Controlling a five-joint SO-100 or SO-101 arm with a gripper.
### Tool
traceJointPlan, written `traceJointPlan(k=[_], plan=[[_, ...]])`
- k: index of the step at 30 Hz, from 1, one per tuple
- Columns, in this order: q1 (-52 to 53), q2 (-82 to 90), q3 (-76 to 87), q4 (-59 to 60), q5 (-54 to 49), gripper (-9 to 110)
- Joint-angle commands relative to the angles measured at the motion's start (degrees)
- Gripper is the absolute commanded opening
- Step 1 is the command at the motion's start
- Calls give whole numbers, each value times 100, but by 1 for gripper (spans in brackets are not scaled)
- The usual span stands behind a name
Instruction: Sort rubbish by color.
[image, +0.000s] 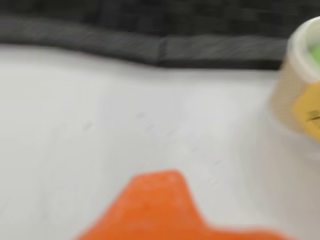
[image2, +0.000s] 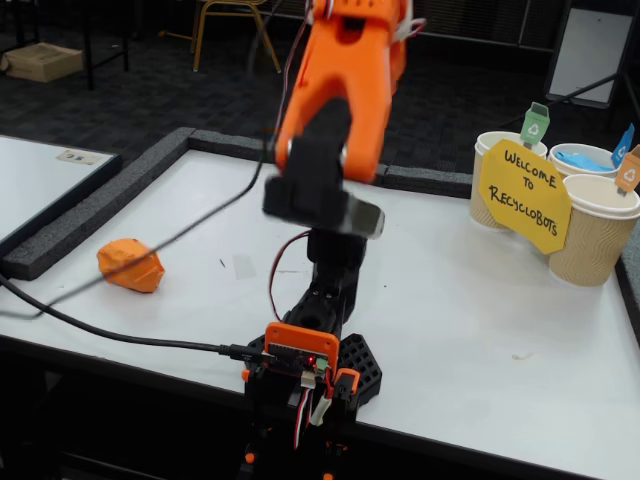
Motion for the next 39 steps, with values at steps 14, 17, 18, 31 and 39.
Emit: traceJointPlan(k=[14, 17, 18, 31, 39], plan=[[-4412, 439, 369, 9, 26, 0], [-5203, -352, 439, -18, 26, 0], [-5528, -668, 466, -35, 26, 0], [-9264, -3349, 404, -202, -1020, 0], [-8499, -4148, 246, -650, -2522, 0]])
